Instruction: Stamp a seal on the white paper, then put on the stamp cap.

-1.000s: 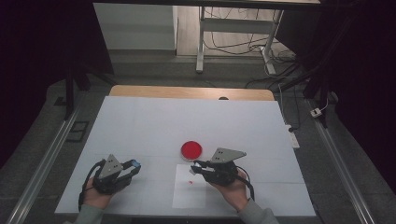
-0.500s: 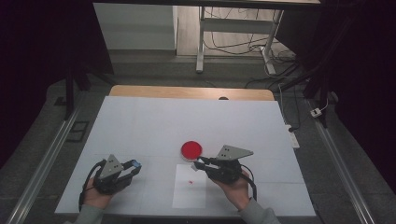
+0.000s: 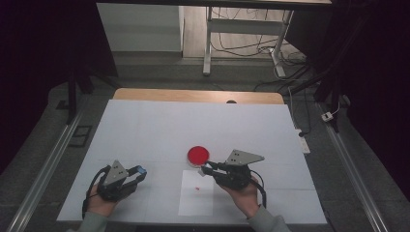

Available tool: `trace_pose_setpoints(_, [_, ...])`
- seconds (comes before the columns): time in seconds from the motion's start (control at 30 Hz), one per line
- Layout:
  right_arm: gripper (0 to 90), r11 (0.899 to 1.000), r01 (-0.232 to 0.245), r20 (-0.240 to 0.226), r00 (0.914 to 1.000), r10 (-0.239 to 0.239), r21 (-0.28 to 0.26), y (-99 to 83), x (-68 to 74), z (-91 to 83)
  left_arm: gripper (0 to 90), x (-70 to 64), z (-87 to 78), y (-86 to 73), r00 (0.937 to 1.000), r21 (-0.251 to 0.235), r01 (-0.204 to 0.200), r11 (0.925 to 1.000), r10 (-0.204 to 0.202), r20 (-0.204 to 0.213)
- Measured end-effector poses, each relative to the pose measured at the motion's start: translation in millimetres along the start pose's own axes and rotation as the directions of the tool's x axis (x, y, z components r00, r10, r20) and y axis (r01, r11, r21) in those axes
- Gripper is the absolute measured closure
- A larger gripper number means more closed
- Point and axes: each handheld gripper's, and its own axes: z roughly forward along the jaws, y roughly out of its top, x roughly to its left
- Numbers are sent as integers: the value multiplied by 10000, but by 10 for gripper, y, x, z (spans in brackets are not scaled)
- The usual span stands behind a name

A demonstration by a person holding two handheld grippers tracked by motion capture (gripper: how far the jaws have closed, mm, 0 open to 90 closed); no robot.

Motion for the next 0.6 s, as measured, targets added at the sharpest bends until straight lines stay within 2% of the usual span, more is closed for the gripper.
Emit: trace_pose_setpoints(0.6, [753, 9999, -53, 11, 10000, 53, -92, 10, 5, -9, 659, -22, 18, 17, 9999, -8, -121, 9999, 121, 19])
